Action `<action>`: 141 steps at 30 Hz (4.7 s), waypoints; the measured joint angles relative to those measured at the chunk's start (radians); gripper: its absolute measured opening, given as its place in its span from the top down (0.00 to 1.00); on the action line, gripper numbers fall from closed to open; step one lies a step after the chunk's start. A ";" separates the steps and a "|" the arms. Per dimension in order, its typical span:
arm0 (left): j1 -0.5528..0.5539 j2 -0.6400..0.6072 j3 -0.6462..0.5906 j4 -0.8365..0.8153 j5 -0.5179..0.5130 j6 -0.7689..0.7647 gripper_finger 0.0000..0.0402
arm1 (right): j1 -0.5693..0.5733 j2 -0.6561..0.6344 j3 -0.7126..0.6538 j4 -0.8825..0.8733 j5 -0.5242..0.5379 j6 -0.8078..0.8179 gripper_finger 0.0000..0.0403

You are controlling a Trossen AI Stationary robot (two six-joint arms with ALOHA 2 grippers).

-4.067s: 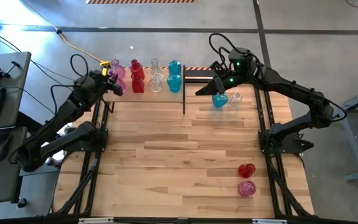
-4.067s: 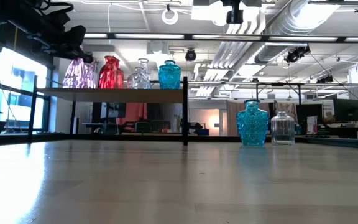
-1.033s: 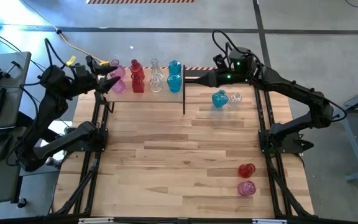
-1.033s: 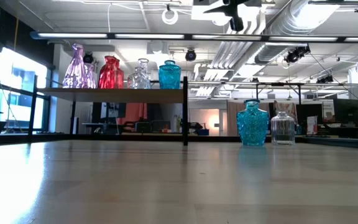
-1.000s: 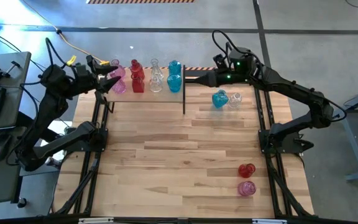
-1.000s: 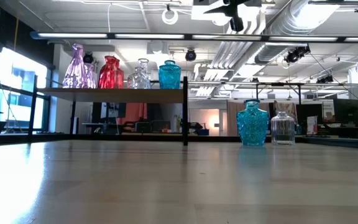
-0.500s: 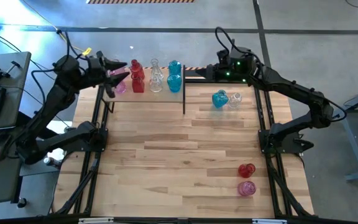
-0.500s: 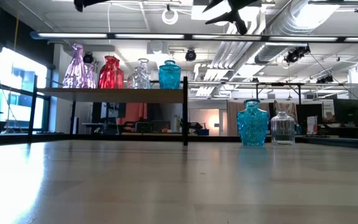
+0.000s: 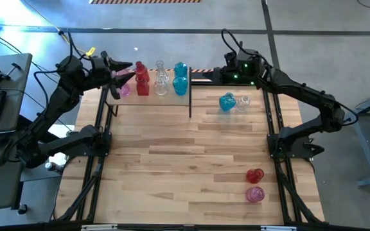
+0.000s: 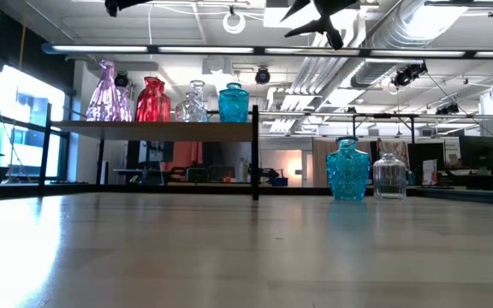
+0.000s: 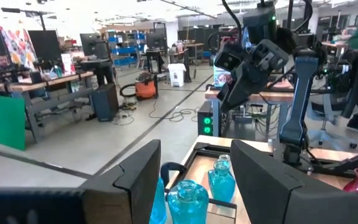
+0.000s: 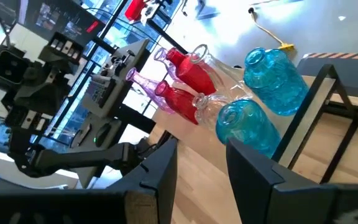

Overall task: Sort vases onto shelf
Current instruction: Put the blue vase on the shelf aligned with the other blue vases

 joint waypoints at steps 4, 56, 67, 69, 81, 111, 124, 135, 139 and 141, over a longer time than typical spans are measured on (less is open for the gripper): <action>0.000 0.000 0.000 0.000 0.000 -0.006 0.54 | -0.025 0.000 0.000 -0.037 0.000 -0.060 0.71; 0.000 0.000 0.000 -0.003 0.000 -0.035 0.54 | -0.200 0.113 -0.180 -0.555 0.162 -0.129 0.71; 0.000 0.000 -0.001 -0.003 0.000 -0.035 0.54 | -0.199 0.198 -0.180 -0.556 0.172 -0.126 0.71; 0.000 0.000 -0.001 -0.003 0.000 -0.035 0.54 | -0.199 0.211 -0.180 -0.554 0.173 -0.126 0.71; 0.000 0.000 -0.001 -0.004 0.000 -0.035 0.54 | -0.198 0.224 -0.179 -0.554 0.158 -0.116 0.97; 0.000 0.000 -0.001 -0.057 0.001 -0.035 0.54 | -0.068 0.217 0.134 -0.768 0.084 -0.120 0.99; 0.000 0.000 -0.001 -0.057 0.001 -0.035 0.54 | -0.057 0.217 0.422 -0.847 0.089 -0.149 0.99; 0.000 0.000 -0.001 -0.057 0.001 -0.035 0.54 | -0.057 0.216 0.551 -0.744 0.054 -0.185 0.99; 0.000 0.000 -0.001 -0.058 0.001 -0.035 0.54 | -0.049 0.217 0.552 -0.652 -0.007 -0.201 0.99; 0.000 0.000 -0.001 -0.061 0.001 -0.034 0.54 | -0.040 0.217 0.552 -0.624 -0.019 -0.201 0.99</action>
